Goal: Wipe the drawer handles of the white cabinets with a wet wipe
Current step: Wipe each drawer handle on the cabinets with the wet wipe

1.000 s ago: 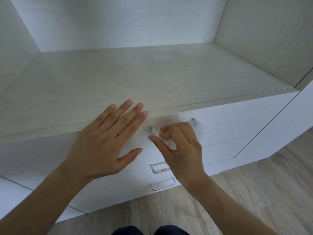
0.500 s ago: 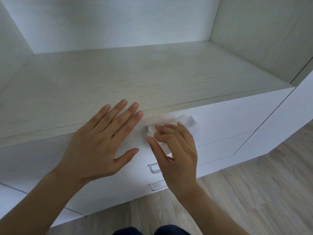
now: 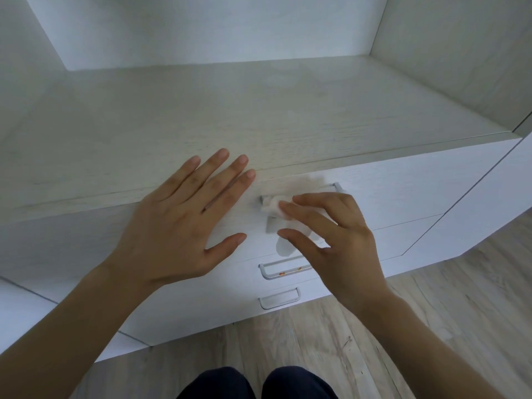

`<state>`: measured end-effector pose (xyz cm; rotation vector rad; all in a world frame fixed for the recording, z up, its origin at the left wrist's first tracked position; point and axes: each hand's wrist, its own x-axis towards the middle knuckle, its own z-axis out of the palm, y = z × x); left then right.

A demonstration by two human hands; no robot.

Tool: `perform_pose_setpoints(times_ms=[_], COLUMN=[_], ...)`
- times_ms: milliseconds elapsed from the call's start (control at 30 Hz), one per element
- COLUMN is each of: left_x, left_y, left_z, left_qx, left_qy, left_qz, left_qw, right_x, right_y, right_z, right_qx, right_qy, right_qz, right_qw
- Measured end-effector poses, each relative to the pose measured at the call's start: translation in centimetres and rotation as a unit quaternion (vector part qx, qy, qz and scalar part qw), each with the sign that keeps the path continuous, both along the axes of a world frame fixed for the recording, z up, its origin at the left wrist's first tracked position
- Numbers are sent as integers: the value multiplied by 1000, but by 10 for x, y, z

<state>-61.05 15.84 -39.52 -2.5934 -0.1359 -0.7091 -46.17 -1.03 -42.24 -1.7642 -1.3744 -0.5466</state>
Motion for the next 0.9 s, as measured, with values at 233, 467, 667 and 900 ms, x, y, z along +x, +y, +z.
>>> perform_pose_setpoints(times_ms=[233, 467, 667, 900], left_x=[1, 0, 1, 0], left_y=[-1, 0, 1, 1], left_z=[0, -1, -2, -1], left_qx=[-3, -1, 5, 10], left_qy=[-6, -11, -10, 0], left_qz=[-6, 0, -2, -1], left_qw=[1000, 1000, 1000, 1000], right_x=[12, 16, 11, -1], right_y=[4, 6, 14, 20], right_z=[-4, -1, -3, -5], right_qx=[1, 36, 39, 26], right_qy=[-37, 6, -7, -4], right_qz=[29, 37, 53, 63], right_qw=[999, 999, 998, 998])
